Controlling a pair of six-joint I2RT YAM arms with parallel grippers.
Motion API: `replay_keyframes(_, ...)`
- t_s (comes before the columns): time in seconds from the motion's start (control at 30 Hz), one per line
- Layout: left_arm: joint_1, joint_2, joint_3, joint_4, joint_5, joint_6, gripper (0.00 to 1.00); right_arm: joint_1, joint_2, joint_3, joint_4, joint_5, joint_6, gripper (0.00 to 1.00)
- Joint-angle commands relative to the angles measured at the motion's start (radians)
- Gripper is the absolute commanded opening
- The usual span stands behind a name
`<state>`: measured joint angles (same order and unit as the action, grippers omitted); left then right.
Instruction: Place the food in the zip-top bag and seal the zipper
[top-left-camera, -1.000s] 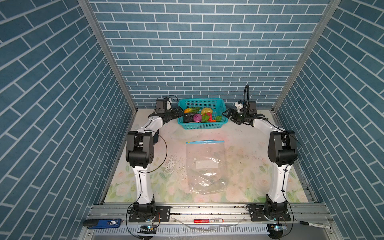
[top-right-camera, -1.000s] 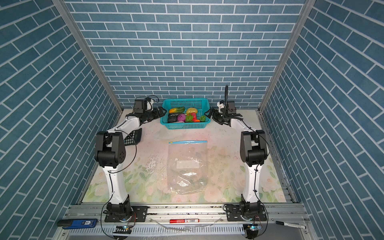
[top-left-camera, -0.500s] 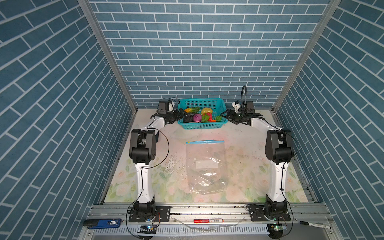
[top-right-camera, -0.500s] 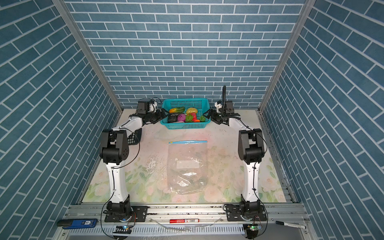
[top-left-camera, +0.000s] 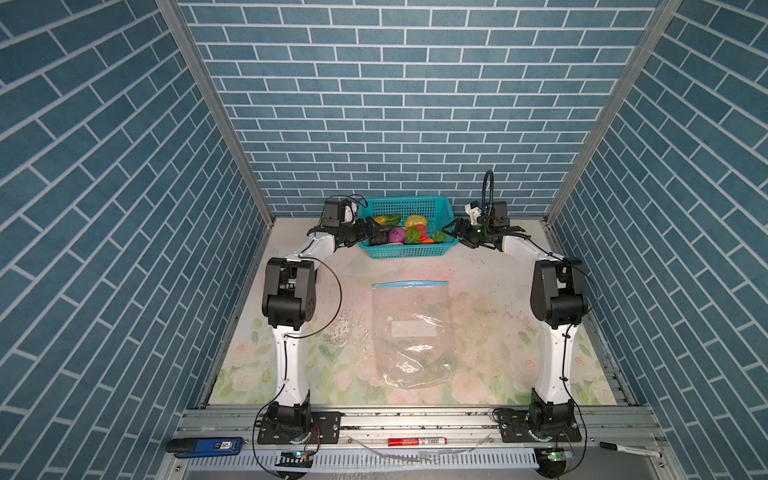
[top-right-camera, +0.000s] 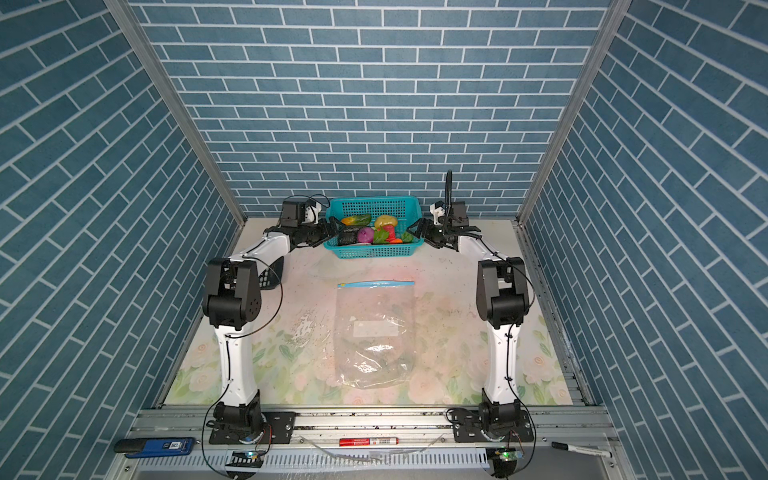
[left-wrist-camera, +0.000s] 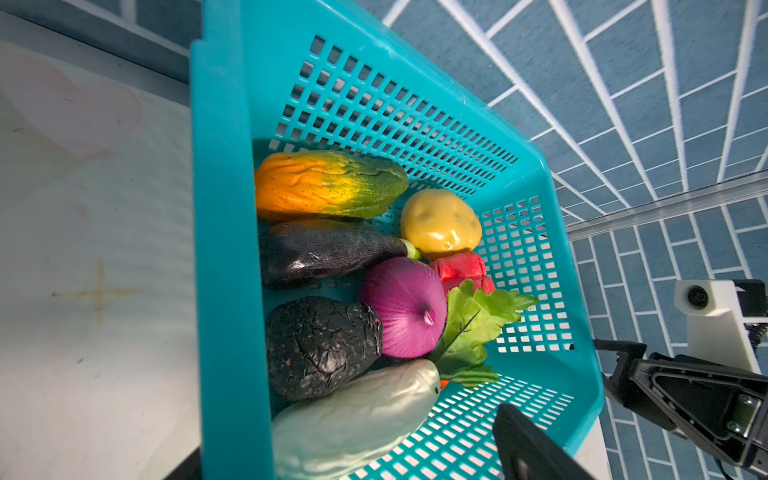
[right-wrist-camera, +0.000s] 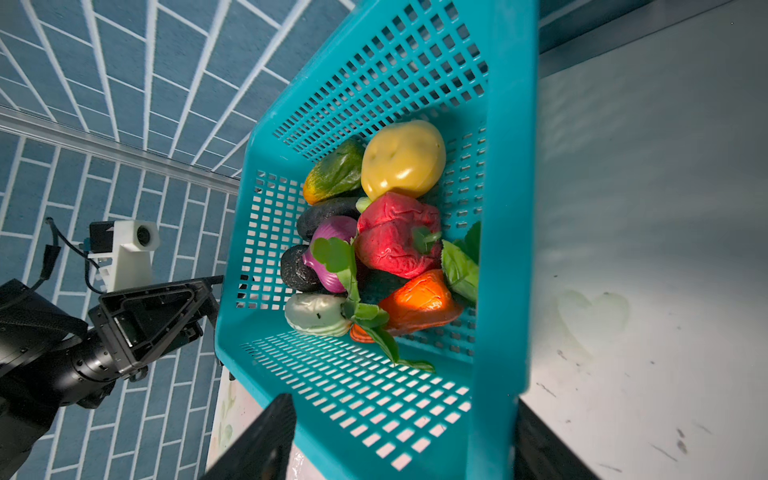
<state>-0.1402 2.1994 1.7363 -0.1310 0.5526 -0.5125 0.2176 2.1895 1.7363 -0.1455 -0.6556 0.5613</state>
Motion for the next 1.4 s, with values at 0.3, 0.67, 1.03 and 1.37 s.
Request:
replay_keyframes(0.3, -0.101, 0.004, 0.047, -0.011, 0.009, 0.026, 0.92, -0.024, -0.159, -0.131, -0.045, 0.081, -0.091, 0.76)
replay_keyframes(0.67, -0.152, 0.013, 0.009, 0.000, -0.006, 0.021, 0.93, -0.071, -0.217, -0.234, -0.062, 0.145, -0.123, 0.78)
replay_keyframes(1.03, -0.085, -0.144, -0.152, -0.047, -0.168, 0.140, 0.99, -0.111, -0.362, -0.273, -0.349, 0.250, -0.263, 0.97)
replay_keyframes(1.37, -0.078, -0.350, -0.353, -0.035, -0.311, 0.098, 0.99, -0.087, -0.610, -0.520, -0.400, 0.291, -0.239, 0.99)
